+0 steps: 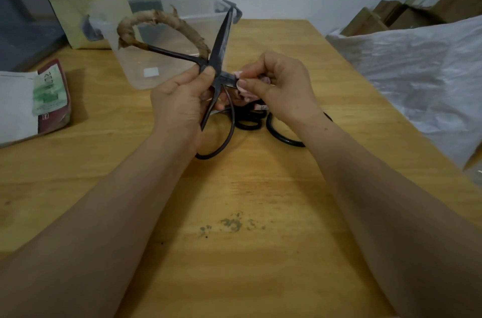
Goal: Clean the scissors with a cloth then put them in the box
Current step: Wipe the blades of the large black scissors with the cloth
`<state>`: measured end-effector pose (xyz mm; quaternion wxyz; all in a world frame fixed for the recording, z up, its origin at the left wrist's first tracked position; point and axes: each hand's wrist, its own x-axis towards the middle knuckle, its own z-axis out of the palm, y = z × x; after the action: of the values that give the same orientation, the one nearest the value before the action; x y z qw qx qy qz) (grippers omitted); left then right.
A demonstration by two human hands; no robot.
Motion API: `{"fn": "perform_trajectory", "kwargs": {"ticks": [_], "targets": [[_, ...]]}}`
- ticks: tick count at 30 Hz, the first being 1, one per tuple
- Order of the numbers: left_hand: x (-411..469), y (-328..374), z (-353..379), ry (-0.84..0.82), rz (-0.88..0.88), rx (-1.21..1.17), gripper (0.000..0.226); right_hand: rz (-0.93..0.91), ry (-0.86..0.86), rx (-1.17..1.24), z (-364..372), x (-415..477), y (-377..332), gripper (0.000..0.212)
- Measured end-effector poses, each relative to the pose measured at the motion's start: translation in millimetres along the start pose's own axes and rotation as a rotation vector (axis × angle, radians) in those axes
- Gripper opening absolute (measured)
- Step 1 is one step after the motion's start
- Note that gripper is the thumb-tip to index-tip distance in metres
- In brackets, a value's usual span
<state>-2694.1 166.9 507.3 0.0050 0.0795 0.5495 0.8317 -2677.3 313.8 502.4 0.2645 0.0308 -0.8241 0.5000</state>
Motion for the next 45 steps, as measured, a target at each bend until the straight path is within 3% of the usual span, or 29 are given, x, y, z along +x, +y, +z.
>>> {"fn": "perform_trajectory", "kwargs": {"ticks": [5,9,15,17,20,25,31,37,40,45], "targets": [[3.8,1.9,-3.2,0.065,-0.044,-0.065,0.028,-0.003,-0.026,-0.045,-12.7,0.0,6.7,0.029],[5.9,3.1,-6.4,0.073,-0.026,-0.057,0.026,0.042,-0.012,-0.055,-23.5,-0.3,11.9,0.028],[6.6,4.3,-8.3,0.059,0.019,-0.003,0.028,0.113,0.287,-0.126,-41.4,4.9,14.6,0.023],[4.9,3.3,-6.5,0.032,-0.003,0.010,0.027,0.116,0.347,-0.144,-42.4,5.2,10.8,0.014],[1.1,0.2,-2.0,-0.019,-0.058,0.041,0.026,0.071,0.385,-0.039,-37.1,4.6,2.3,0.020],[-2.3,-1.5,0.9,-0.049,-0.128,0.037,0.013,0.070,0.284,-0.028,-30.3,5.8,-6.8,0.018],[1.5,-1.1,-2.7,0.015,-0.144,0.007,0.037,0.232,0.052,-0.041,-39.3,2.0,-6.7,0.010],[2.8,0.2,-4.9,0.042,-0.136,-0.004,0.033,0.294,-0.198,0.034,-32.8,-6.9,-9.5,0.013],[3.1,-0.3,-4.5,0.071,-0.154,-0.020,0.032,0.313,-0.205,0.116,-31.3,-7.6,-7.2,0.020],[3.9,-0.3,-2.2,0.107,-0.181,-0.059,0.027,0.288,-0.081,0.169,-22.0,-4.4,-3.9,0.011]]}}
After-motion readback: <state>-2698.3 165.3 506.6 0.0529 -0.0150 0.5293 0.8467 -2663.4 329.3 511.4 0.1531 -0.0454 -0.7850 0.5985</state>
